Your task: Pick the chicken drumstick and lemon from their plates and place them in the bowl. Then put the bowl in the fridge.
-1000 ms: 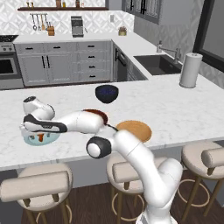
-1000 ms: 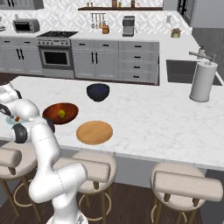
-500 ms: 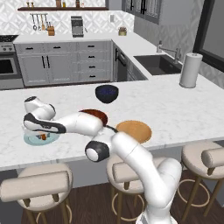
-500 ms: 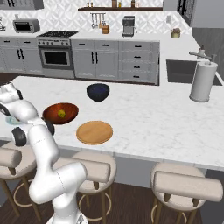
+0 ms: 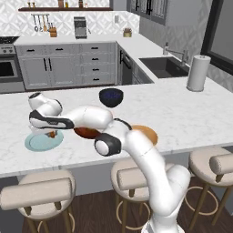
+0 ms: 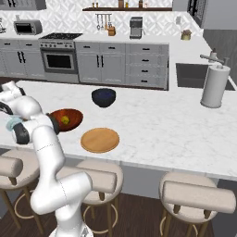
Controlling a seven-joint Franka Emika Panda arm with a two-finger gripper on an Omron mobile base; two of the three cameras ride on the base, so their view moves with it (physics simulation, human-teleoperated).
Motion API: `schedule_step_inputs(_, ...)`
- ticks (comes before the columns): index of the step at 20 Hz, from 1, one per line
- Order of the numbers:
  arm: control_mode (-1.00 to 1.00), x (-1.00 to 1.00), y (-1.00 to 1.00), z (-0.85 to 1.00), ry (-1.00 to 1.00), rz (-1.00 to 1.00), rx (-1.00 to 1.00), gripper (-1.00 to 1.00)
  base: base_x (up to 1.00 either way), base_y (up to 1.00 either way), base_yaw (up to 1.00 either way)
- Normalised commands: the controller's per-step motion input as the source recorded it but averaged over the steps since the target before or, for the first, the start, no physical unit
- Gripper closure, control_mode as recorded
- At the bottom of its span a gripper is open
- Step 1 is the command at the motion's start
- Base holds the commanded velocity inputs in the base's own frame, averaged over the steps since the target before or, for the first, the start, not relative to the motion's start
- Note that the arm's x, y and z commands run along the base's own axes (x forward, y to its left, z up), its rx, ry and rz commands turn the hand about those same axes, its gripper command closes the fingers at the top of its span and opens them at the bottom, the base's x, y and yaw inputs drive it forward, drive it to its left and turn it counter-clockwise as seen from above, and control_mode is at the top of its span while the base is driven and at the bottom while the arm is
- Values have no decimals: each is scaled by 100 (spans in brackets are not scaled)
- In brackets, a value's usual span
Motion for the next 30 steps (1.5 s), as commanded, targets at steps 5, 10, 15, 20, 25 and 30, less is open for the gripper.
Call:
schedule_step_inputs(5,-100,-75,-79,70,-18,8,7,100,0,0,0)
schedule_step_inputs(10,-100,-71,-100,40,-1,5,19,100,0,0,0)
schedule_step_inputs(15,-100,-30,-100,1,0,7,21,100,0,0,0)
schedule_step_inputs(20,-100,12,-100,0,0,12,15,100,0,0,0)
schedule_step_inputs(25,-100,69,-31,3,4,16,15,100,0,0,0)
schedule_step_inputs(30,-100,97,1,-9,6,12,7,100,0,0,0)
